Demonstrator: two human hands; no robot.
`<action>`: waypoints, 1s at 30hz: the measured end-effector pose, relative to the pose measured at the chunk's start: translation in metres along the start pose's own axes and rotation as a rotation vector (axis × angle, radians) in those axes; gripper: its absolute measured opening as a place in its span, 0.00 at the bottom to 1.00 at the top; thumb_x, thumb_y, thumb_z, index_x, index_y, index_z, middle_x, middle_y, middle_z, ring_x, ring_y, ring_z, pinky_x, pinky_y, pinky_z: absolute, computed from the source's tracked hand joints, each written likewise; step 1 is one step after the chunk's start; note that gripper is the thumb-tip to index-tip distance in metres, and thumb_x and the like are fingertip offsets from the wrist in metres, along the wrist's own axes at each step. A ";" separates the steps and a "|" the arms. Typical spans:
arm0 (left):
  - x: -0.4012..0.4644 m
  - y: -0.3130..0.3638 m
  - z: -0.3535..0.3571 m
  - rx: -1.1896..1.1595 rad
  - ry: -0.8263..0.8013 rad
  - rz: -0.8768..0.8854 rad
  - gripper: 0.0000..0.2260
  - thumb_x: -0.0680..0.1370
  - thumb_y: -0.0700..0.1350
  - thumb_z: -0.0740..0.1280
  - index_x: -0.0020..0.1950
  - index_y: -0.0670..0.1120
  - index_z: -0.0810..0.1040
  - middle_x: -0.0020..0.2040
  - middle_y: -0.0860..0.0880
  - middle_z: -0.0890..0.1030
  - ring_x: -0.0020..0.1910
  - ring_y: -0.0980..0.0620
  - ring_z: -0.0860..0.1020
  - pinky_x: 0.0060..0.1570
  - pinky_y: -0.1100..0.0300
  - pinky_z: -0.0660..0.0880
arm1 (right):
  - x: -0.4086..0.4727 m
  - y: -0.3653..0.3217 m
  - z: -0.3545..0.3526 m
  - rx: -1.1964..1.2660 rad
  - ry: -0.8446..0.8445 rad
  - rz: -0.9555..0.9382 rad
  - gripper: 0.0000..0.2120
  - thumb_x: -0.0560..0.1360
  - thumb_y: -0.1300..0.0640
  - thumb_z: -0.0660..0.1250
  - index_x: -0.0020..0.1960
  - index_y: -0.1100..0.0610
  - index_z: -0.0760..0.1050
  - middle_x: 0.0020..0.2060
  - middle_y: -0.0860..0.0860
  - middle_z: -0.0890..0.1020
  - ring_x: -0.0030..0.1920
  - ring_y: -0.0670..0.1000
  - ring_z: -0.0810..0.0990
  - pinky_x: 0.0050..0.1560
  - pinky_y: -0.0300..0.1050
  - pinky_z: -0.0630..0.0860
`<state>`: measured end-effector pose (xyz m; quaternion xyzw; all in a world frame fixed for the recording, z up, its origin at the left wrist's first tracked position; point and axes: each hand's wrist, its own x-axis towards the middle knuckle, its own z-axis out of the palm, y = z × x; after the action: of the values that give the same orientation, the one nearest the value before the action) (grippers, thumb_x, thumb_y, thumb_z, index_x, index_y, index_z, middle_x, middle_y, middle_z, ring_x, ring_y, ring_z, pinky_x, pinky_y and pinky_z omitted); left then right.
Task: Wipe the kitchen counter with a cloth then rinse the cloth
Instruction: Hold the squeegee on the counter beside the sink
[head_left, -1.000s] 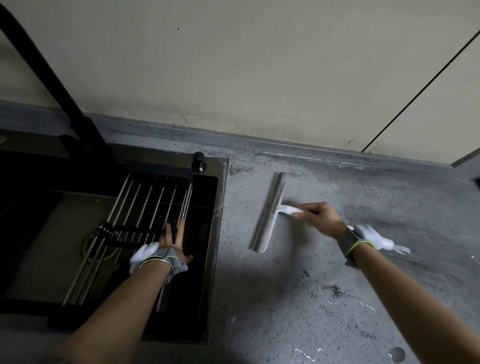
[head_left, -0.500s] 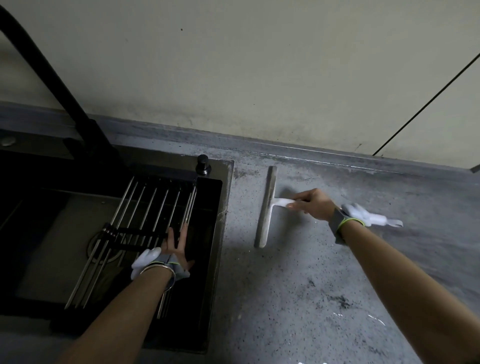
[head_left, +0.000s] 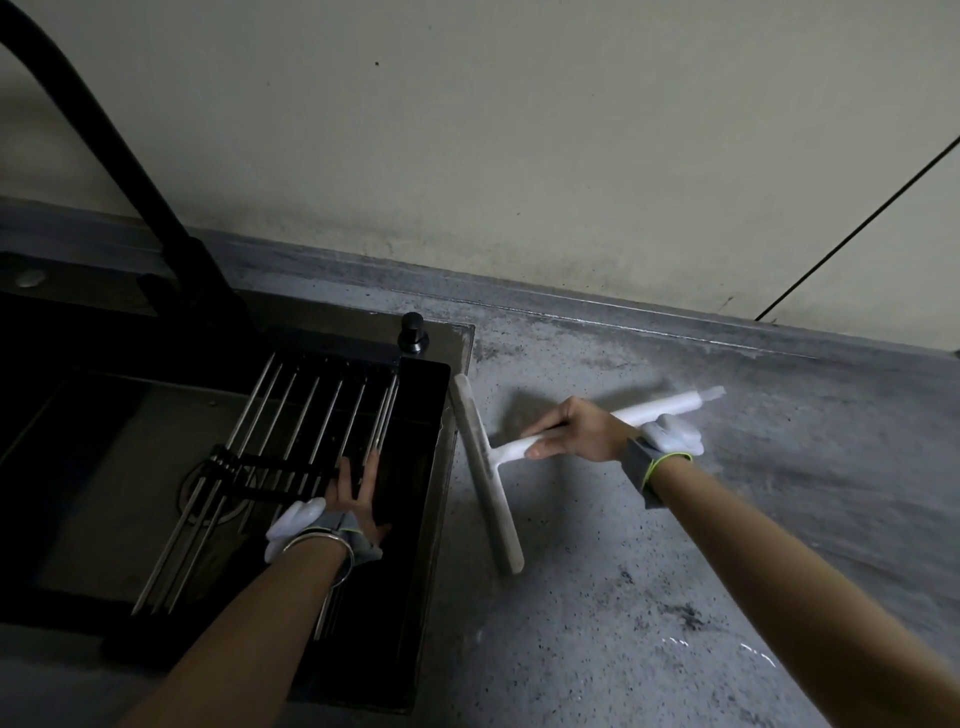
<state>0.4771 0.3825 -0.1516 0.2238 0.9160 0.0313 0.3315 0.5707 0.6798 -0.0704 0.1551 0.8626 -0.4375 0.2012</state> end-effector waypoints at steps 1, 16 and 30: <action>0.000 0.000 0.001 0.003 0.010 0.000 0.43 0.78 0.53 0.65 0.75 0.54 0.31 0.77 0.43 0.38 0.77 0.39 0.48 0.73 0.46 0.57 | -0.003 0.002 -0.002 0.017 0.008 0.000 0.12 0.70 0.56 0.73 0.54 0.52 0.82 0.46 0.43 0.83 0.46 0.43 0.80 0.49 0.37 0.74; 0.000 0.004 0.000 0.075 0.020 -0.025 0.43 0.78 0.54 0.64 0.75 0.53 0.31 0.77 0.42 0.38 0.77 0.41 0.51 0.71 0.50 0.61 | -0.030 0.062 -0.050 0.164 0.457 0.200 0.15 0.72 0.60 0.71 0.57 0.60 0.79 0.36 0.49 0.80 0.32 0.44 0.75 0.28 0.26 0.69; 0.006 0.001 0.009 0.022 0.023 -0.056 0.44 0.77 0.52 0.66 0.76 0.52 0.33 0.77 0.44 0.37 0.77 0.41 0.47 0.73 0.48 0.54 | 0.041 -0.003 -0.012 0.134 0.196 0.056 0.13 0.72 0.59 0.71 0.56 0.59 0.80 0.54 0.53 0.82 0.53 0.50 0.78 0.57 0.44 0.72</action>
<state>0.4793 0.3853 -0.1616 0.2013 0.9259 0.0144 0.3193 0.5310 0.6920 -0.0819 0.2345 0.8422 -0.4711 0.1171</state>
